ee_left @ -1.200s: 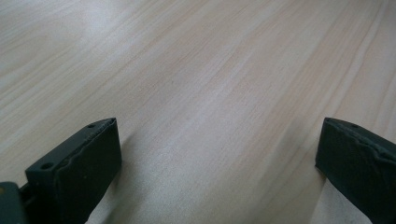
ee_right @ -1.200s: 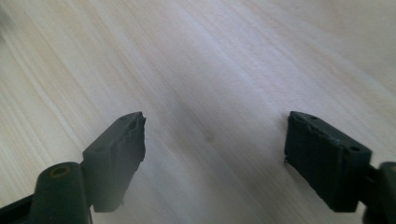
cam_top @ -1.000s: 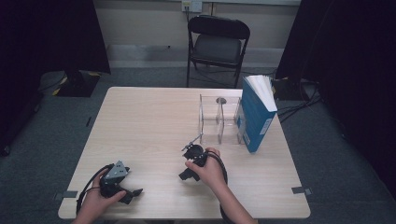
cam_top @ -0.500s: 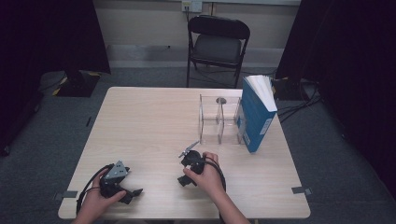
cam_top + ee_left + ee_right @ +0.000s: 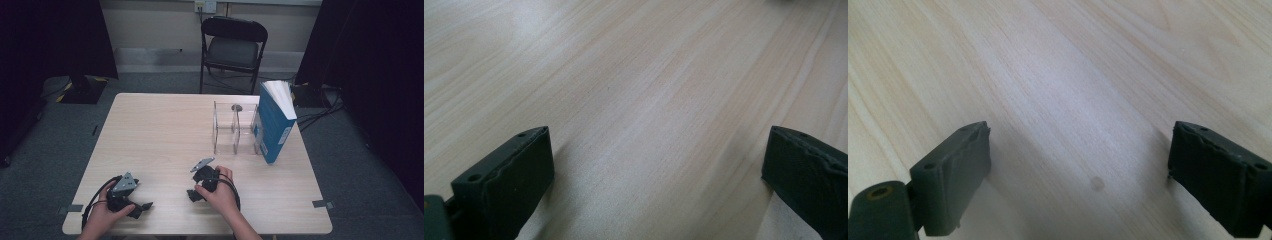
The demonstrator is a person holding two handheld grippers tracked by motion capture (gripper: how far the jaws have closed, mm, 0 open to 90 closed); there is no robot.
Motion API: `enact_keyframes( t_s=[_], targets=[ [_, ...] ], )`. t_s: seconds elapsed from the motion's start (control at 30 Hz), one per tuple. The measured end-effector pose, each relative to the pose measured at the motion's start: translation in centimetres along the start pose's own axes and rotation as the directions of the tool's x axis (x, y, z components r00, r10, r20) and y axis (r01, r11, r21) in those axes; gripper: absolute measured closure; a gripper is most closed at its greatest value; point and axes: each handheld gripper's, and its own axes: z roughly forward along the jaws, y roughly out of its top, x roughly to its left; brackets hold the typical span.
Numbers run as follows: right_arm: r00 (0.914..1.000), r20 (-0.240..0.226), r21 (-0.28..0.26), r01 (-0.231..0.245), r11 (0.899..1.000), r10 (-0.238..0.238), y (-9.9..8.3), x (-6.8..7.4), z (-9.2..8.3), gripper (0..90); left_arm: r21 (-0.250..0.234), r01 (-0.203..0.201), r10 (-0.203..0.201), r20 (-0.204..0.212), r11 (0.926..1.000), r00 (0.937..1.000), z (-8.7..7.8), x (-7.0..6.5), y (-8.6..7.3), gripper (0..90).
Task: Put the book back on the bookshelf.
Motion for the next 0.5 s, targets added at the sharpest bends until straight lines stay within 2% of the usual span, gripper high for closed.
enact_keyframes(
  t_s=[0.1, 0.5],
  targets=[
    [1.0000, 0.008, -0.032, -0.005, 0.999, 0.005, -0.17, 0.25, 0.14, 9.3, 0.001, -0.001, 0.001, 0.000, 1.0000, 1.0000, -0.01, 0.00, 0.00, 0.0],
    [0.9999, 0.012, -0.100, -0.011, 0.995, 0.012, -0.97, 0.41, 0.19, 9.3, 0.001, 0.000, 0.000, 0.000, 1.0000, 1.0000, 0.00, 0.00, 0.00, 0.0]
  ],
)
